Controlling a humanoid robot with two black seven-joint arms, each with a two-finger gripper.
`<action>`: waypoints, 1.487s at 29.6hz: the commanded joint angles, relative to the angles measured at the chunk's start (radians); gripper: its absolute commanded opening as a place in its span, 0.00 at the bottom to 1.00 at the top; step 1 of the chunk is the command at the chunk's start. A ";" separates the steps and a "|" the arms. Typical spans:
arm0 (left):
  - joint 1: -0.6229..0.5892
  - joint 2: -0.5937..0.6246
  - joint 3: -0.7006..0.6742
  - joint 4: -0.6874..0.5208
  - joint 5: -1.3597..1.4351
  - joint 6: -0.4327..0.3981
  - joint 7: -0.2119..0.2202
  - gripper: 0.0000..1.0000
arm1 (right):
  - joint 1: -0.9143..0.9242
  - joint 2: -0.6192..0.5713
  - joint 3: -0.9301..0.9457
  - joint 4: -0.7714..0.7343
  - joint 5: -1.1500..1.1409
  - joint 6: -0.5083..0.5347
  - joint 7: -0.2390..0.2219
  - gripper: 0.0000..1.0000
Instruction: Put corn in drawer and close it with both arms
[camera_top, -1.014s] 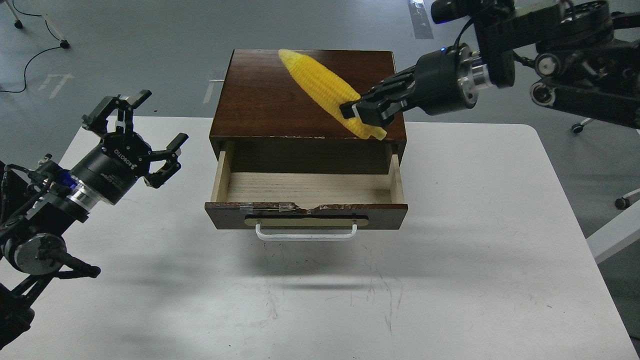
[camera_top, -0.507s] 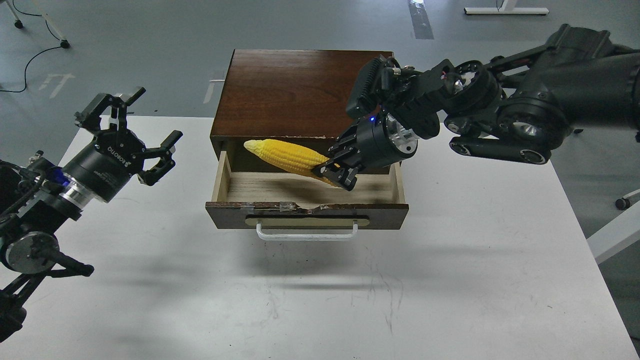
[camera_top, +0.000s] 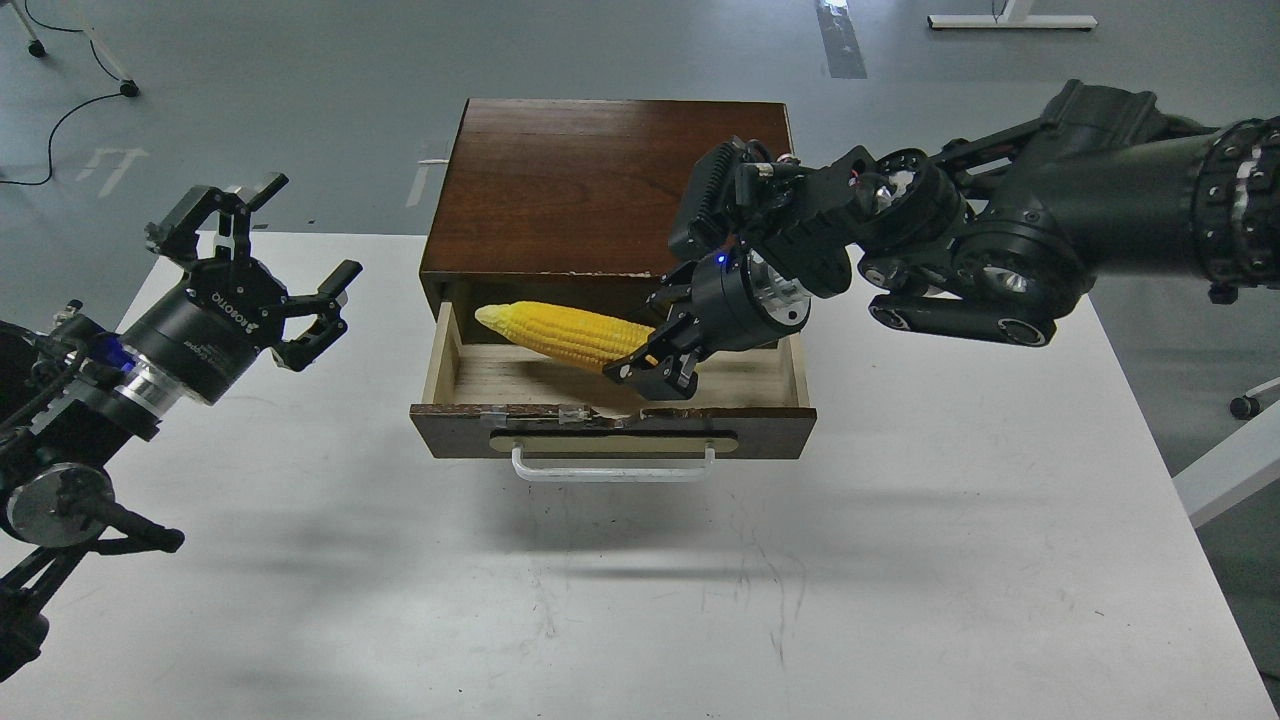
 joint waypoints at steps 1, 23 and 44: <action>-0.002 0.005 -0.001 0.000 0.000 0.000 0.000 1.00 | 0.031 -0.024 0.030 0.003 0.036 -0.002 0.000 0.95; 0.000 -0.005 0.013 0.000 0.002 0.000 0.002 1.00 | -0.614 -0.621 0.806 -0.003 0.731 -0.009 0.000 1.00; 0.011 -0.031 0.016 0.000 0.025 0.000 0.002 1.00 | -1.108 -0.477 1.085 -0.055 1.065 -0.007 0.000 1.00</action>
